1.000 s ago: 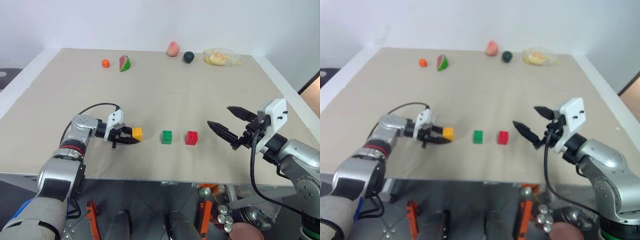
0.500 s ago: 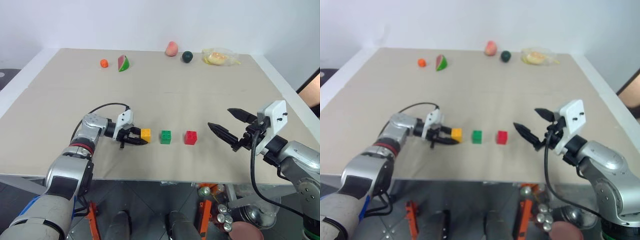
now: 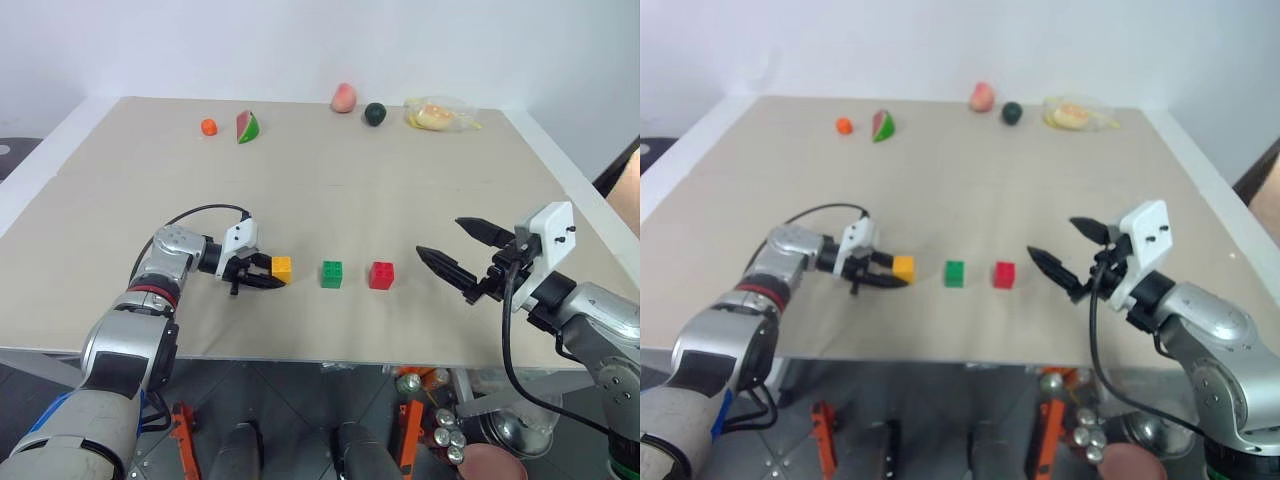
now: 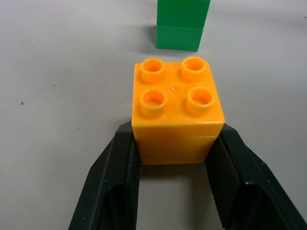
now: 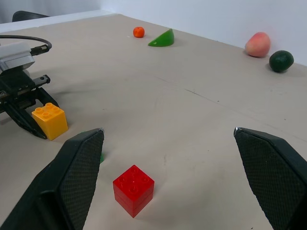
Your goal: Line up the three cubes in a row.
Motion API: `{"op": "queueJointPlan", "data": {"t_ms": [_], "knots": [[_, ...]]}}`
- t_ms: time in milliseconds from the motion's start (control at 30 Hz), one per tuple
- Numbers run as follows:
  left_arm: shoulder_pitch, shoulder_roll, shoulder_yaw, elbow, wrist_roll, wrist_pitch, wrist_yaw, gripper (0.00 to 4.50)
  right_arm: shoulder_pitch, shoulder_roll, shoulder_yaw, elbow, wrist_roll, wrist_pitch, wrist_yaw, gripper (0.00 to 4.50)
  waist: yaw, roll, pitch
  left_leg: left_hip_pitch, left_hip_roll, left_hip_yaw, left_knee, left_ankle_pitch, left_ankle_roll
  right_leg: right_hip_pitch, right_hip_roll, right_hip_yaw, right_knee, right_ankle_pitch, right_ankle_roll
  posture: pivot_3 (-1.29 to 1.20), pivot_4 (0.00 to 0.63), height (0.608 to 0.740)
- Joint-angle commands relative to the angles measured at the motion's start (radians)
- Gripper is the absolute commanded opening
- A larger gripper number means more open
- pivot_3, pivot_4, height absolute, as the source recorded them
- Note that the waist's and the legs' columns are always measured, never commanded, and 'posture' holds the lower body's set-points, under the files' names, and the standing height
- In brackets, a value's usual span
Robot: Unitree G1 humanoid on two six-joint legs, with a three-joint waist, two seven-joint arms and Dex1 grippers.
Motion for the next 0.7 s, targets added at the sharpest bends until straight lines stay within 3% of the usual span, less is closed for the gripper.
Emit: {"op": "queueJointPlan", "data": {"t_ms": [33,367,400,600,700], "knots": [[-0.011,-0.003,0.006,-0.005,0.001,-0.02,-0.021,1.69,-0.021,-0.015,-0.023,-0.021,0.012,-0.014,0.002,4.5,0.0,0.0,0.0,0.0,0.0,0.0,0.0,0.0,0.0,0.0,0.0,0.0,0.0,0.0,0.0,0.0,0.15,0.74],[-0.009,0.006,-0.017,0.001,0.033,-0.008,-0.007,1.69,-0.006,-0.017,-0.037,-0.029,0.009,-0.016,0.0,4.5,0.0,0.0,0.0,0.0,0.0,0.0,0.0,0.0,0.0,0.0,0.0,0.0,0.0,0.0,0.0,0.0,0.15,0.74],[-0.011,0.009,-0.019,0.003,0.04,-0.004,0.001,2.43,-0.005,-0.018,-0.038,-0.029,0.01,-0.016,0.0,4.5,0.0,0.0,0.0,0.0,0.0,0.0,0.0,0.0,0.0,0.0,0.0,0.0,0.0,0.0,0.0,0.0,0.15,0.74],[-0.017,0.015,-0.002,0.003,0.041,-0.077,0.11,4.36,-0.016,-0.021,-0.035,-0.023,0.011,-0.017,0.002,4.5,0.0,0.0,0.0,0.002,0.0,0.0,0.0,0.002,0.004,0.001,0.0,0.0,0.0,0.003,-0.001,0.0,0.15,0.74],[-0.022,0.03,0.004,0.004,0.039,-0.069,0.125,4.36,-0.035,-0.023,-0.021,-0.007,0.01,-0.022,0.01,4.5,0.0,0.0,0.0,0.002,0.0,0.0,0.0,0.004,0.006,0.001,0.0,0.0,0.0,0.005,-0.002,0.0,0.15,0.74]]}}
